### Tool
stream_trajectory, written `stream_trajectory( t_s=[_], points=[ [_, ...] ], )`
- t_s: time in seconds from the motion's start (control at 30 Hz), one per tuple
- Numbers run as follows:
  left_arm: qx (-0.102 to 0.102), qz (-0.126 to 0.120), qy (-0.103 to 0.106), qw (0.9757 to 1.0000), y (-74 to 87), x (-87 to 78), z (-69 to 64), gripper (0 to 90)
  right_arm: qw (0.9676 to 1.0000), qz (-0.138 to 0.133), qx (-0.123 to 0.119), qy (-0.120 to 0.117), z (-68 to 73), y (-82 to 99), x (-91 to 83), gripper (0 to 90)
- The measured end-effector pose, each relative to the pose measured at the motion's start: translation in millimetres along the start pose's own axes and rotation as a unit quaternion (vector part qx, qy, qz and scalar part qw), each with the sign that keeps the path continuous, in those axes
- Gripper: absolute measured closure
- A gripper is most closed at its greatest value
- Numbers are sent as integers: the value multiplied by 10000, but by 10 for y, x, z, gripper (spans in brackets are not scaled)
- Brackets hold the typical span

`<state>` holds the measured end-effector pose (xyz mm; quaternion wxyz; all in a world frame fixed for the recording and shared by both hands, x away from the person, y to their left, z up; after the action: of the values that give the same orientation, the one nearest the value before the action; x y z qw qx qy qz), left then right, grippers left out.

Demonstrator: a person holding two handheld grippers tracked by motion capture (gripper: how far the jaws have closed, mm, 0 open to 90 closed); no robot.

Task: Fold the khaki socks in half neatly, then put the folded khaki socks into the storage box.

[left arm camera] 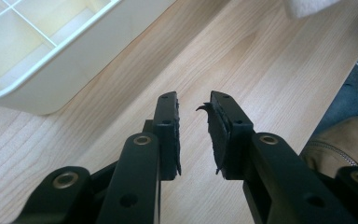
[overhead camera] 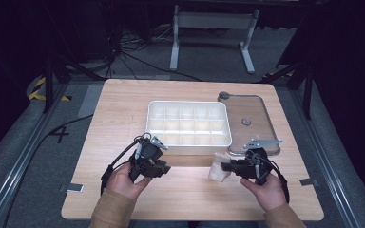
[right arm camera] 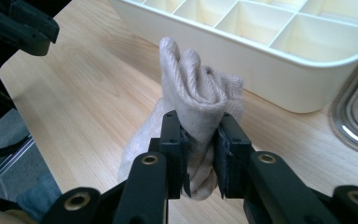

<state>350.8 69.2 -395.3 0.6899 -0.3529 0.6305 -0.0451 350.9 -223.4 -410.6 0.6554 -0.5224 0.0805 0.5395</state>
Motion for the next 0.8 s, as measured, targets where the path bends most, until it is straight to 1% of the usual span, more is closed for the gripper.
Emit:
stream_trajectory(
  t_s=[0.13, 0.2, 0.23, 0.43, 0.47, 0.53, 0.63, 0.67, 0.8],
  points=[
    [21, 16, 4, 10000, -3, 4, 1, 729, 9999, -80, 49, 54, -36, -14, -43, 755],
    [-4, -16, 4, 10000, -1, 1, 6, 729, 9999, -99, 58, 89, -59, -20, -61, 755],
    [21, -24, -10, 10000, -1, -1, 16, 729, 9998, -131, 74, 106, -77, -26, -74, 755],
    [-4, -26, 9, 10000, 8, -17, 34, 727, 9996, -189, 138, 130, -132, -38, -119, 755],
    [-29, -9, -2, 10000, 15, -25, 35, 727, 9996, -200, 144, 148, -147, -41, -131, 755],
    [-15, -31, -31, 10000, 23, -33, 46, 727, 9995, -215, 166, 165, -169, -48, -148, 755],
    [-69, -32, -17, 10000, 42, -53, 57, 726, 9995, -203, 186, 172, -188, -60, -165, 754],
    [-53, -30, -46, 10000, 52, -63, 71, 726, 9995, -205, 177, 176, -194, -68, -170, 754],
    [-146, -32, -83, 9999, 91, -102, 109, 723, 9994, -212, 183, 186, -216, -118, -196, 754]
  ],
)
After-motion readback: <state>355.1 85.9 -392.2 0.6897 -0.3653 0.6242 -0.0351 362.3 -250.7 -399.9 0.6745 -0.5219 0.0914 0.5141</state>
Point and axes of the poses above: each handheld gripper's, and its own axes: x roughly forward along the jaws, y roughly out of its underside, z roughly to its left, the point moved 4 cm from there along x, roughly forward along the jaws, and after that the axes turned 14 degrees about x, right-handed, at the moved point
